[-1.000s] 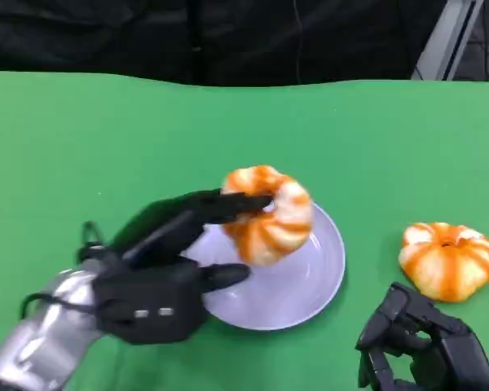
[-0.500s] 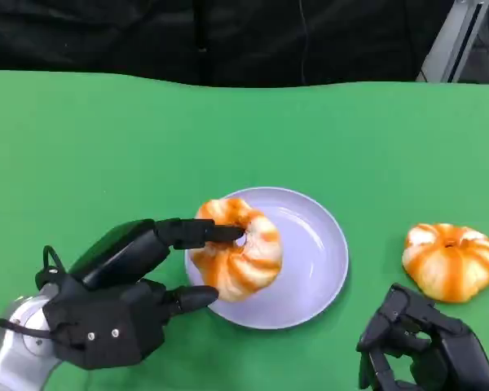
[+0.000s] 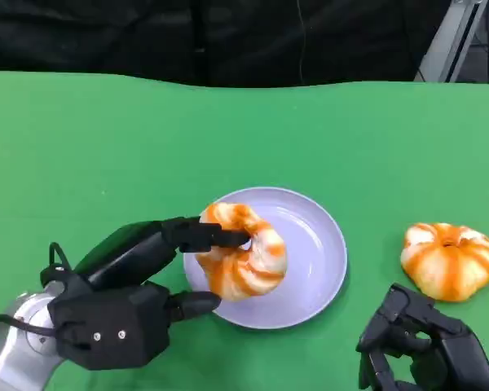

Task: Grasp the bread from the table and place it into the plate.

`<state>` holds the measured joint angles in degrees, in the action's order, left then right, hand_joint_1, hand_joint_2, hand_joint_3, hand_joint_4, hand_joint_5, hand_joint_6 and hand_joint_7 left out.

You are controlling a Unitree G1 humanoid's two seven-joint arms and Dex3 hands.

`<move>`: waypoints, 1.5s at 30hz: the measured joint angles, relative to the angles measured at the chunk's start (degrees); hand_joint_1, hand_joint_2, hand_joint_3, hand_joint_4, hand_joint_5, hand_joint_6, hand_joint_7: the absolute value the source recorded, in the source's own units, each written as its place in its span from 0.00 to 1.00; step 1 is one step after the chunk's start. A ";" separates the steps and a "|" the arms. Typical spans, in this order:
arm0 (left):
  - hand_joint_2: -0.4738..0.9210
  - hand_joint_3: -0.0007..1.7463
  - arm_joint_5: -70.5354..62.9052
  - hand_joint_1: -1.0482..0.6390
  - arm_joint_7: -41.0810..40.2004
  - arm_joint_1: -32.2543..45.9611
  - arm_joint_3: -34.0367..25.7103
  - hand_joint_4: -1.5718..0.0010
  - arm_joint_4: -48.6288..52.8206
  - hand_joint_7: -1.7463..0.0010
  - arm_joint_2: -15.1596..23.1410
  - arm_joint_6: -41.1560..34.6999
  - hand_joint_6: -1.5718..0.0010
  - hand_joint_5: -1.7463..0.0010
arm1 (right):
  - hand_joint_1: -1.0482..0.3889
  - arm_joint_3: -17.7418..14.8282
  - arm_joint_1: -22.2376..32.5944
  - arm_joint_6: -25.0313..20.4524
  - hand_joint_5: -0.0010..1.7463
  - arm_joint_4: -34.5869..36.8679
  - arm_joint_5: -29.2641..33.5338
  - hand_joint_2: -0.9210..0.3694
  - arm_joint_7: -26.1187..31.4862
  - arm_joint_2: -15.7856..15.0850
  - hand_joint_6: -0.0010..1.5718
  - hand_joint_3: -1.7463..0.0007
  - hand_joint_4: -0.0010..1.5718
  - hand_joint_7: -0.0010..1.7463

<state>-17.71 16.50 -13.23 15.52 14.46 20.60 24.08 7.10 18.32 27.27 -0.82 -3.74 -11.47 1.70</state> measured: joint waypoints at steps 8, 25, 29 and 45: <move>1.00 0.42 -8.93 0.00 -1.04 -4.68 3.41 0.81 0.96 0.99 -1.80 -3.18 0.68 0.99 | 0.61 0.19 0.02 0.18 1.00 0.00 0.18 0.24 0.17 0.06 0.47 0.37 0.51 0.88; 1.00 0.42 -15.15 0.00 -2.83 -9.38 6.46 0.82 5.37 1.00 -3.43 -5.16 0.68 1.00 | 0.61 0.20 0.00 0.41 1.00 0.00 0.14 0.25 0.12 0.07 0.47 0.36 0.50 0.89; 1.00 0.42 -16.74 0.00 -3.46 -11.08 7.25 0.81 6.95 0.99 -3.74 -5.42 0.67 0.99 | 0.61 0.18 0.00 0.42 1.00 0.00 0.11 0.25 0.13 0.07 0.47 0.36 0.50 0.89; 1.00 0.40 -20.46 0.00 -10.06 -15.26 9.82 0.50 13.10 1.00 -3.96 -2.97 0.91 0.95 | 0.61 0.21 -0.02 0.45 1.00 0.01 0.22 0.26 0.30 0.16 0.47 0.35 0.51 0.89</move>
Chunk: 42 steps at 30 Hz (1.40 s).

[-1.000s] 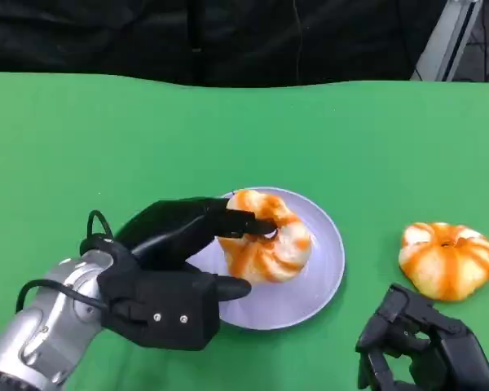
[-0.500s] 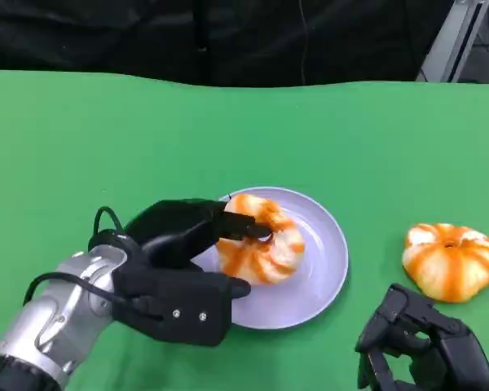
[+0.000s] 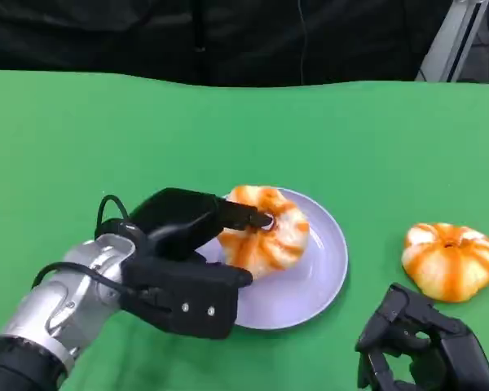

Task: Grasp the bread from the table and place it into the plate.

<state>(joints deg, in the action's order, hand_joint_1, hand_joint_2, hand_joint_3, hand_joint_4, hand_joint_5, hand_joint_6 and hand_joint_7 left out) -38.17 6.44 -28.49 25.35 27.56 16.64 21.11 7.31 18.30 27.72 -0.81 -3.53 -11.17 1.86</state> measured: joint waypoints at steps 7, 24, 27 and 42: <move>1.00 0.39 -1.40 0.00 -4.62 -0.21 0.34 0.43 2.29 1.00 0.01 2.10 0.97 0.95 | 0.61 0.01 -0.01 0.00 1.00 0.01 -0.11 0.26 -0.02 0.03 0.47 0.35 0.50 0.89; 1.00 0.42 -2.09 0.00 -4.90 -0.22 0.47 0.76 2.25 0.94 0.02 0.89 0.37 1.00 | 0.61 -0.01 0.00 0.00 1.00 0.01 0.01 0.25 0.26 0.01 0.47 0.36 0.50 0.89; 1.00 0.41 -2.09 0.00 -4.90 -0.22 0.47 0.77 2.15 0.96 0.02 0.88 0.34 1.00 | 0.61 -0.01 -0.01 0.00 1.00 0.01 0.01 0.26 0.28 0.01 0.47 0.36 0.50 0.89; 1.00 0.20 4.98 0.23 -4.80 1.60 -3.06 0.59 -2.11 0.99 -0.78 1.18 0.50 0.95 | 0.61 0.16 0.08 -0.05 1.00 -0.21 0.25 0.26 0.43 0.05 0.46 0.36 0.50 0.89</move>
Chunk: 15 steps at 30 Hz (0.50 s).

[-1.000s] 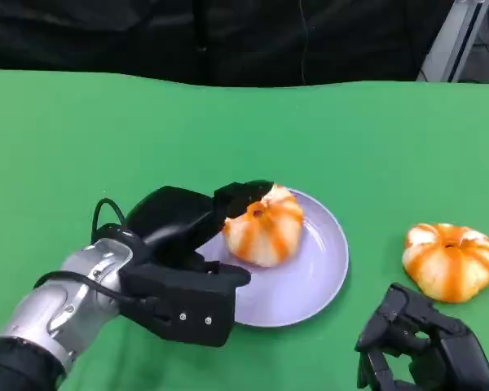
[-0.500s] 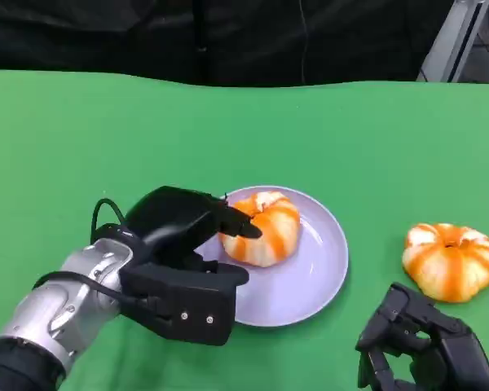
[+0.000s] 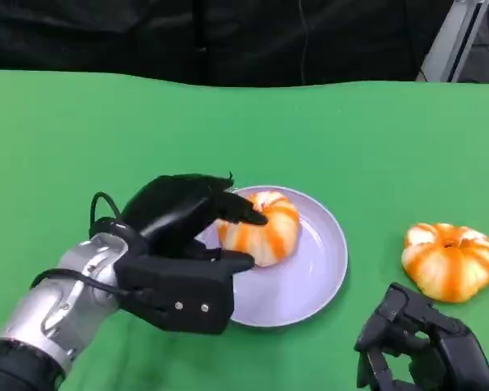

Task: Grasp the bread from the table and place it into the plate.

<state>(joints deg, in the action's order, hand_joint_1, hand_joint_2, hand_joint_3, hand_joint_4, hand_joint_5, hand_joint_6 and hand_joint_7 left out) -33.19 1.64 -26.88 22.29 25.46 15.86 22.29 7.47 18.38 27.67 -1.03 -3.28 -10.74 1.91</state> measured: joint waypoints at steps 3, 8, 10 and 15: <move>1.00 0.10 9.22 0.41 2.65 2.54 -3.49 0.49 -2.51 0.99 -1.84 0.54 0.47 0.94 | 0.61 0.04 -0.03 0.00 1.00 -0.03 0.00 0.25 -0.01 0.01 0.47 0.36 0.50 0.89; 1.00 0.20 20.89 0.55 8.96 7.62 -7.21 0.35 -7.98 0.96 -3.26 -0.91 0.39 0.87 | 0.62 -0.24 -0.14 0.04 1.00 0.16 -0.10 0.25 -0.21 -0.09 0.47 0.35 0.50 0.89; 0.94 0.38 26.21 0.58 12.53 9.96 -8.83 0.45 -10.70 0.96 -3.30 -2.66 0.33 0.53 | 0.62 -0.27 -0.19 0.07 1.00 0.21 -0.13 0.25 -0.36 -0.18 0.46 0.36 0.50 0.89; 0.81 0.62 42.93 0.58 22.18 17.33 -14.71 0.46 -20.74 0.62 -2.14 -12.76 0.33 0.21 | 0.61 -0.34 -0.16 0.06 1.00 0.20 -0.17 0.26 -0.40 -0.19 0.47 0.35 0.50 0.89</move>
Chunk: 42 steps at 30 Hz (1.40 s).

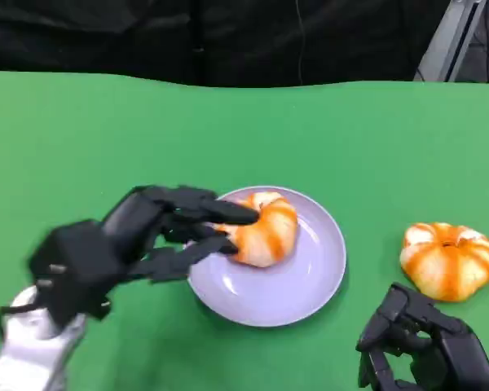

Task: Grasp the bread from the table and place it into the plate.

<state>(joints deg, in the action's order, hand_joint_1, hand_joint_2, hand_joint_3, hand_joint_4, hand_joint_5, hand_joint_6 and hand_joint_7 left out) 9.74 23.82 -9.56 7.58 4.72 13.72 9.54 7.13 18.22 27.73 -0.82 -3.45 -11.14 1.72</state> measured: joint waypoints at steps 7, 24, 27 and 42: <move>0.68 0.80 13.46 0.58 7.35 8.21 -6.39 0.42 -9.15 0.11 2.27 -10.89 0.43 0.02 | 0.60 0.08 -0.14 -0.29 1.00 -0.08 0.01 0.27 0.04 0.06 0.47 0.35 0.51 0.89; 0.83 0.56 26.55 0.57 16.90 23.77 -16.40 0.42 -9.36 0.04 2.60 -19.79 0.47 0.00 | 0.61 -0.91 -0.53 -0.97 1.00 0.34 -0.01 0.26 -0.16 -0.24 0.46 0.35 0.51 0.89; 0.86 0.52 26.31 0.58 17.42 22.96 -16.94 0.43 -4.93 0.03 1.31 -18.35 0.49 0.00 | 0.62 -0.93 -0.88 -0.92 1.00 0.60 -0.15 0.25 -0.44 -0.24 0.46 0.34 0.51 0.90; 0.81 0.60 23.03 0.58 16.42 21.90 -18.17 0.44 -1.88 0.05 -0.47 -17.59 0.49 0.00 | 0.63 -1.06 -0.89 -0.85 1.00 0.99 -0.30 0.25 -1.19 -0.25 0.46 0.35 0.51 0.89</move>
<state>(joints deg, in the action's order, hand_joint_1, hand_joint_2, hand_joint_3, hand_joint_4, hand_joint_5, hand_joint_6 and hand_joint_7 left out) 32.78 40.25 12.34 -10.59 2.85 13.25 -8.05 6.07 17.33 26.88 0.16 -3.74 -12.33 1.47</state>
